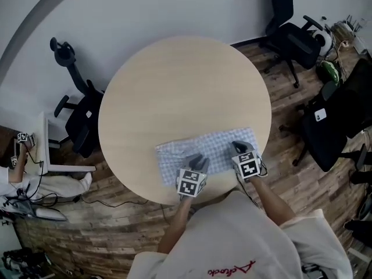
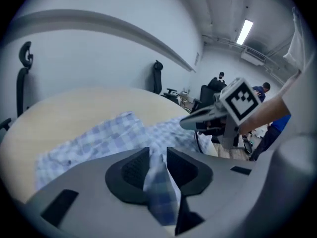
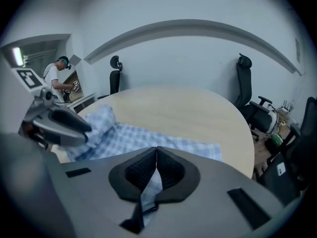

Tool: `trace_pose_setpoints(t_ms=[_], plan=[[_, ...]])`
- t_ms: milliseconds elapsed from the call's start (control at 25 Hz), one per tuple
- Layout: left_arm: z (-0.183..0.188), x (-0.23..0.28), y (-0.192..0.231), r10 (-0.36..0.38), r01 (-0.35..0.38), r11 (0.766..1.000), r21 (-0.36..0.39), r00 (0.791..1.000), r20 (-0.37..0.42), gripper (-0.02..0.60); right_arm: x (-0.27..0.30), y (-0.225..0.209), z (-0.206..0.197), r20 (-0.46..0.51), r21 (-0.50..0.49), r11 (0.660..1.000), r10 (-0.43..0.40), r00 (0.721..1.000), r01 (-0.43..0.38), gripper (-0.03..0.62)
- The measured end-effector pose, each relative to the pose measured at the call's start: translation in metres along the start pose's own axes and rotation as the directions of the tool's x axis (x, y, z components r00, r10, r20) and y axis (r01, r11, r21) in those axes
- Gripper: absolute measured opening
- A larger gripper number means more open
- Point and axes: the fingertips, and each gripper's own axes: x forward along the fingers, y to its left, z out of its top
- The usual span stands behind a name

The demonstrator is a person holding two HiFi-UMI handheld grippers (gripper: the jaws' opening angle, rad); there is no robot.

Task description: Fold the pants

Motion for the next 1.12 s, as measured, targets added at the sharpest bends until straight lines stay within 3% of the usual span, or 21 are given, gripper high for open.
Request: trace_pose_setpoints(t_ms=[80, 160, 320, 520, 600, 720, 920, 1120], plan=[[-0.016, 0.029, -0.021, -0.059, 0.059, 0.998, -0.011, 0.997, -0.049, 0.170, -0.006, -0.009, -0.007, -0.001, 0.015, 1.000, -0.014, 1.000, 0.014, 0.029], [-0.024, 0.041, -0.031, -0.074, 0.073, 0.997, -0.029, 0.996, -0.054, 0.238, -0.010, -0.014, -0.013, 0.000, 0.029, 0.999, -0.025, 1.000, 0.025, 0.029], [-0.016, 0.037, -0.035, -0.088, 0.088, 0.996, -0.022, 0.996, -0.010, 0.250, -0.015, -0.019, -0.021, 0.001, 0.052, 0.998, -0.037, 0.999, 0.037, 0.029], [0.015, -0.005, -0.026, -0.102, 0.115, 0.990, -0.082, 0.983, 0.151, 0.250, -0.009, -0.016, -0.011, 0.016, 0.023, 0.999, -0.036, 0.999, 0.036, 0.029], [0.021, -0.025, -0.011, -0.054, 0.076, 0.992, -0.104, 0.979, 0.199, 0.250, -0.002, -0.008, 0.000, 0.021, 0.009, 1.000, -0.019, 1.000, 0.019, 0.029], [0.009, -0.051, 0.032, 0.078, -0.035, 0.981, -0.192, 0.972, 0.221, 0.250, 0.011, 0.006, 0.015, 0.020, -0.020, 1.000, 0.013, 1.000, -0.012, 0.029], [-0.047, -0.082, 0.114, 0.256, -0.204, 0.924, -0.324, 0.958, 0.129, 0.250, 0.029, 0.038, 0.033, 0.012, -0.083, 0.995, 0.061, 0.998, -0.060, 0.029], [-0.088, -0.085, 0.161, 0.307, -0.265, 0.872, -0.412, 0.951, 0.039, 0.250, 0.034, 0.053, 0.037, -0.001, -0.127, 0.989, 0.074, 0.997, -0.074, 0.029]])
